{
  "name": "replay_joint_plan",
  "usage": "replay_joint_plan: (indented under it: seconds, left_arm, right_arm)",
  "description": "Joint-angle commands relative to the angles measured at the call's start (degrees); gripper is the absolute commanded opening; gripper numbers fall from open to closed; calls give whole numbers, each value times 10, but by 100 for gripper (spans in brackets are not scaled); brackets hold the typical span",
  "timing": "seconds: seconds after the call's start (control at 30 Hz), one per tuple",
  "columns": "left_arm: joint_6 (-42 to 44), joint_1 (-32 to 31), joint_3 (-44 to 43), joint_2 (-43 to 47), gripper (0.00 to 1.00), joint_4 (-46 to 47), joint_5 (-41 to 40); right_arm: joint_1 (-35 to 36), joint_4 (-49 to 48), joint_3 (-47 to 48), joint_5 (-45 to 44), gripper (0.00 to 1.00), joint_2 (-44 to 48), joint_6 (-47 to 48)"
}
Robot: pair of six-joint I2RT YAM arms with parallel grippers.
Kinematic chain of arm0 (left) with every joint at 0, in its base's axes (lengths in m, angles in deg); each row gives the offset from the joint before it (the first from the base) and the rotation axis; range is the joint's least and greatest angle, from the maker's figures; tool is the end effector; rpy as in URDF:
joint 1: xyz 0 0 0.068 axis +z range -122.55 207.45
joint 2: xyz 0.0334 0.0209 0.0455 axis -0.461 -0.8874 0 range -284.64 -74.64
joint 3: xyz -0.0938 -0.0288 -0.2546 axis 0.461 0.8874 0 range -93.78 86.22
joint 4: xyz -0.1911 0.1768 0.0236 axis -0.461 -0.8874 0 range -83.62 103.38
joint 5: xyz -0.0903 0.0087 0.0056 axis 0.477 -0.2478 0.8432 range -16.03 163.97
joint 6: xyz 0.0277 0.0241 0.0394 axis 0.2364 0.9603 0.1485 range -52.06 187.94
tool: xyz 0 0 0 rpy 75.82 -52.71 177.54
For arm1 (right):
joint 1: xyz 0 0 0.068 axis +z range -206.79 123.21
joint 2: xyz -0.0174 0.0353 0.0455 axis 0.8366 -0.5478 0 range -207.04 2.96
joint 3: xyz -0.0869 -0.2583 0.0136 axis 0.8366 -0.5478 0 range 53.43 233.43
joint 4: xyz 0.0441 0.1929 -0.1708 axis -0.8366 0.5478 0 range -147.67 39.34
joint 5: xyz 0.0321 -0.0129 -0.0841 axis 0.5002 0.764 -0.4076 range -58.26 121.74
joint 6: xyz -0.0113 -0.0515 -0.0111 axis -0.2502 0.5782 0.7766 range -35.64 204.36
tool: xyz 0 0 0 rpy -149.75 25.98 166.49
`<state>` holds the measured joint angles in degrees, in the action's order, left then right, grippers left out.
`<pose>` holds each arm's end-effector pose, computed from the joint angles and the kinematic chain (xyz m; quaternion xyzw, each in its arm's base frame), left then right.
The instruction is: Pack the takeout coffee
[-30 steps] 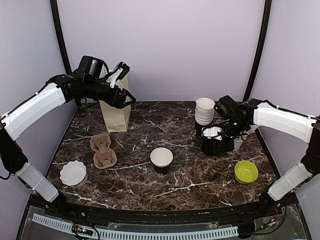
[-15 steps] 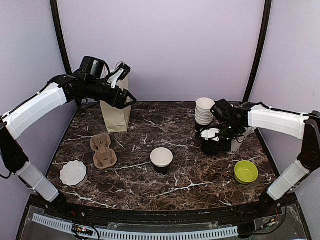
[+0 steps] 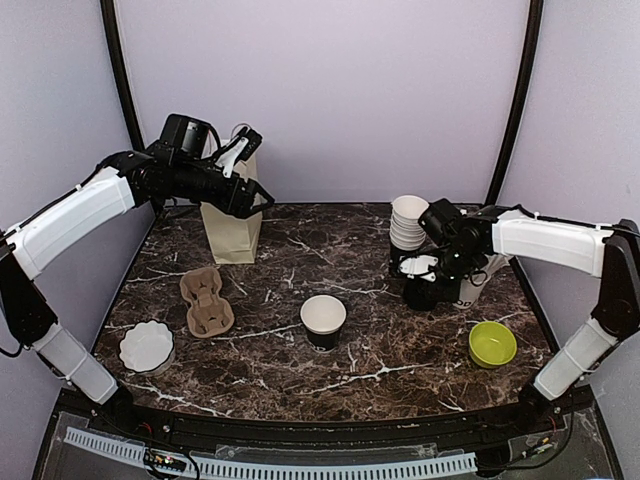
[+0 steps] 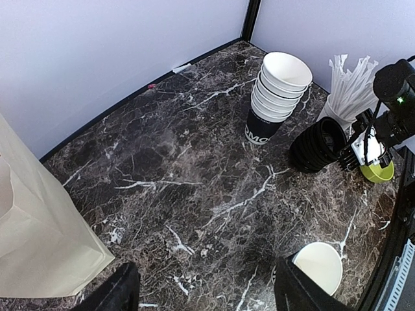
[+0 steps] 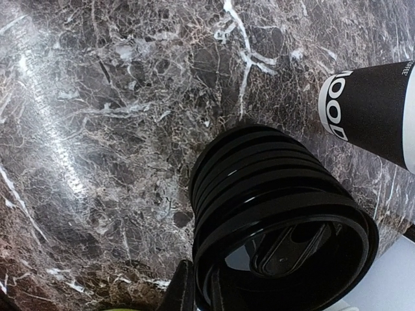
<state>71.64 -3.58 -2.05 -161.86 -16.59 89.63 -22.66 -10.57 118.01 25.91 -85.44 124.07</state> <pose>0.2913 -0.1864 0.3895 0.3208 0.7936 -0.2330 0.4614 0.2477 0.1634 0.2300 -0.5848 0.7925 -0.0581 0.1630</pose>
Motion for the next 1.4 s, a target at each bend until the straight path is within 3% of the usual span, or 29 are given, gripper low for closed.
replay_joint_plan:
  seconds: [0.0,0.13,0.27,0.4,0.5,0.57,0.73,0.87,1.07,1.37]
  left_arm:
    - [-3,-2,11,8,74,9,10]
    - [4,-2,8,5,74,12,14]
    - [37,-5,18,9,73,33,31]
    - [69,-22,111,86,77,184,68]
    - [76,-53,186,126,97,343,74]
    - [75,-72,204,136,98,405,40]
    - [63,-108,226,130,98,512,61]
    - [70,-138,238,123,97,567,47]
    - [90,-166,222,96,95,585,26]
    - [98,-172,197,42,99,611,8]
  right_arm:
    - [1,16,36,16,6,13,-18]
    - [1,59,84,63,6,30,-32]
    - [1,74,122,174,6,53,-43]
    - [1,44,160,327,5,65,-52]
    - [0,24,211,437,4,48,-60]
    - [-3,25,267,508,4,19,-69]
    - [-18,-4,398,681,5,-59,-143]
    - [-34,-123,397,797,5,-82,-282]
    - [-37,-248,350,856,6,-79,-412]
    - [-37,-298,316,879,7,-62,-465]
